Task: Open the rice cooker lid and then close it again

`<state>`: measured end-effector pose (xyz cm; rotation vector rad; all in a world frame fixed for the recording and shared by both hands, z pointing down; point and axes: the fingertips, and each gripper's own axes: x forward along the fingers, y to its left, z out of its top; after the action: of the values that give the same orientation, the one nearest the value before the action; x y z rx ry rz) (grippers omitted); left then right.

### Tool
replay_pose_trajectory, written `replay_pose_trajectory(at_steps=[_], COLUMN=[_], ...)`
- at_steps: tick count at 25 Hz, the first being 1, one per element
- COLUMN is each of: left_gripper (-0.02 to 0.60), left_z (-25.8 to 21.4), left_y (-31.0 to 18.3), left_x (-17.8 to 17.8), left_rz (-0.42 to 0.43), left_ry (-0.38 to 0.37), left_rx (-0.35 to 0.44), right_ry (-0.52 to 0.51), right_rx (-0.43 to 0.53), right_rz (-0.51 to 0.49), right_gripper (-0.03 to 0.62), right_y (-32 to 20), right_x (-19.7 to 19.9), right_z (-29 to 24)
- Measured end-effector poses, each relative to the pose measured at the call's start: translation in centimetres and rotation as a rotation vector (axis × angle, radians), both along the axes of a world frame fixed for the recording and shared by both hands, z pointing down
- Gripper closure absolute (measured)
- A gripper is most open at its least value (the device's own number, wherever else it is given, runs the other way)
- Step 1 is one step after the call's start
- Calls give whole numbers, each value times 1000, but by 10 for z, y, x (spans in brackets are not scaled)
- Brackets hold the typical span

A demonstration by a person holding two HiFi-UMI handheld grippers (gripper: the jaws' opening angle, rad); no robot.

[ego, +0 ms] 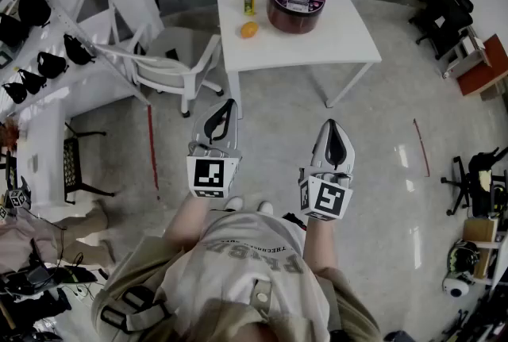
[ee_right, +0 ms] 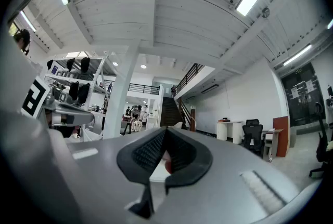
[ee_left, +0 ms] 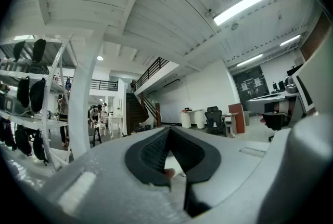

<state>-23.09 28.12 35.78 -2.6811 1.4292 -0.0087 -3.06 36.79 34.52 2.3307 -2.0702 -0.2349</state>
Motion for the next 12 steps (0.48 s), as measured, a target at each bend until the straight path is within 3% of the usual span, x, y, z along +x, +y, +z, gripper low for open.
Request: replay_pose_trajectory(at_steps=[12], left_gripper=[568], left_z=[0], left_y=[2], left_x=[15], left_rz=[27], left_ry=[-11], left_rx=[3], right_ry=[13], right_rx=[-10], right_rz=[-2], right_gripper=[594], right_y=[2], right_x=[7], right_z=[2])
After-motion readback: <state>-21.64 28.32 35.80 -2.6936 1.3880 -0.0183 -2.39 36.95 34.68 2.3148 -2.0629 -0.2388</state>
